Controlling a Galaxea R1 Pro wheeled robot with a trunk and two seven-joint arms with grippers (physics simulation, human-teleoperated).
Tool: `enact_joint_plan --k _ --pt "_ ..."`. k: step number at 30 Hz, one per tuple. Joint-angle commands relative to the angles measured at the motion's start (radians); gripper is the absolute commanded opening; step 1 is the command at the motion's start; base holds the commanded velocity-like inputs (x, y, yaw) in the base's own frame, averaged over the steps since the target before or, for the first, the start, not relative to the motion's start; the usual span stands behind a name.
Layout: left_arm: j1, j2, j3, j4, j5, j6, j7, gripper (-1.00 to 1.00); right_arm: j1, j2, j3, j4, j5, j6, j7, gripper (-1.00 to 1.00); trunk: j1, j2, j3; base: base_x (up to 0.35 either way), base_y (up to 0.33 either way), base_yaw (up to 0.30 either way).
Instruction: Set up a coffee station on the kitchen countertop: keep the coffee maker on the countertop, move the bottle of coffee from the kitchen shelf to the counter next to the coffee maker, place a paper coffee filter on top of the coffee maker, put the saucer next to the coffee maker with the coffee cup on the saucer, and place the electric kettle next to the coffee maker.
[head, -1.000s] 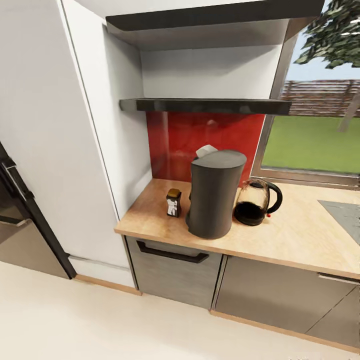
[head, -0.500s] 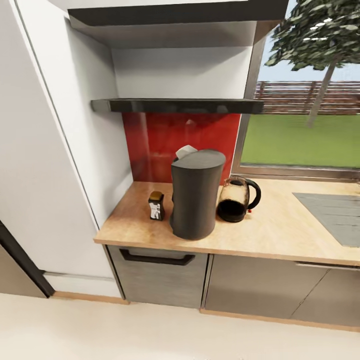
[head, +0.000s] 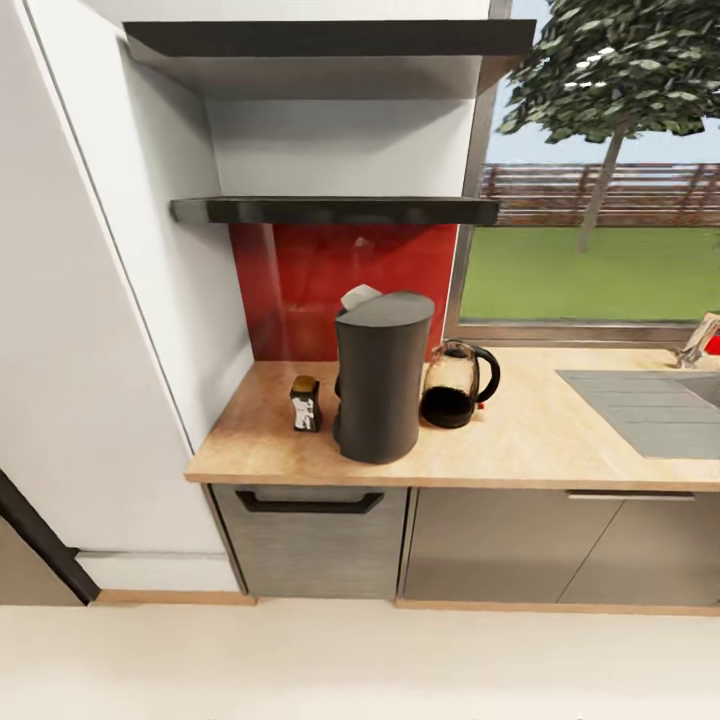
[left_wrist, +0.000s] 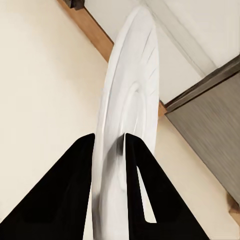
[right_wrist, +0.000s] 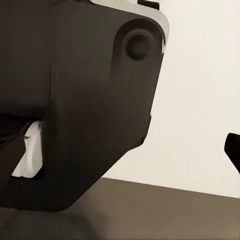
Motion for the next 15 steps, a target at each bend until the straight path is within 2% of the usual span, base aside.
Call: enact_joint_plan --k 1,6,15 --pt "-0.001 0.000 -0.005 0.002 0.008 -0.003 -0.003 -1.00 0.000 0.000 0.008 -0.002 -0.006 0.002 0.002 1.00 0.000 -0.002 -0.002 -0.049 0.046 -0.007" --pt "0.003 0.000 -0.005 0.002 0.008 -0.003 -0.003 -1.00 0.000 0.000 0.008 -0.002 -0.005 -0.090 0.002 1.00 0.000 -0.002 -0.002 -0.015 0.014 -0.002" --pt "0.006 -0.001 -0.005 0.002 0.008 -0.003 -0.003 -1.00 0.000 0.000 0.007 -0.002 -0.007 -0.110 0.002 1.00 0.000 -0.002 -0.002 -0.001 0.001 0.000"
